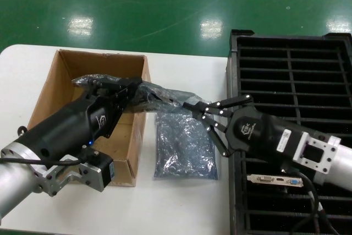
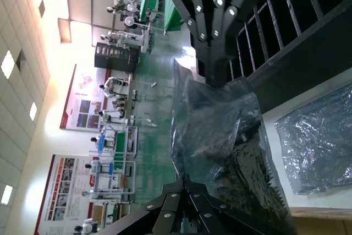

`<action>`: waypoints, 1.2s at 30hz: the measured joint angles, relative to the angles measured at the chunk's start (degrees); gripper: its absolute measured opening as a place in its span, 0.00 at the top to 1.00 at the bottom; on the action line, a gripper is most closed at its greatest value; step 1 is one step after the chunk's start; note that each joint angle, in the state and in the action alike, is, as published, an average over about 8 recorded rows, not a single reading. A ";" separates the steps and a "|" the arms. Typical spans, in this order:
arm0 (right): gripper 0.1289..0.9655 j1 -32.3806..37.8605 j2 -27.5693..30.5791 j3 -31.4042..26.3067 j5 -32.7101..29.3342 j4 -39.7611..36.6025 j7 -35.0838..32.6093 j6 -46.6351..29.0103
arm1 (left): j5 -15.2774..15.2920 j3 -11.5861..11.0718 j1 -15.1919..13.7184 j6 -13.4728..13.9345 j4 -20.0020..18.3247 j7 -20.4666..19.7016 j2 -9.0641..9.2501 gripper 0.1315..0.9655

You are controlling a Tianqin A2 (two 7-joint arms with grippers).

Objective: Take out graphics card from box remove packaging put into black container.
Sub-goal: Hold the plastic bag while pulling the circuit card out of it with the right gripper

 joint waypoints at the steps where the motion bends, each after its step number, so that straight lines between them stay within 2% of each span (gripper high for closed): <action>1: 0.99 0.42 -0.10 -0.29 -0.18 -0.49 0.01 -0.16 | 0.00 0.00 0.00 0.00 0.00 0.00 0.00 0.99; 9: 0.99 3.51 -0.56 -1.85 -1.06 -3.90 0.32 -1.66 | 0.00 0.00 0.00 0.00 0.00 0.00 0.00 0.99; 24: 0.99 8.22 -0.71 -1.24 -0.32 -9.33 0.93 -3.62 | 0.00 0.00 0.00 0.00 0.00 0.00 0.00 0.99; 36: 0.99 9.61 -1.14 -3.26 -1.32 -10.81 2.08 -5.80 | 0.00 0.00 0.00 0.00 0.00 0.00 0.00 0.99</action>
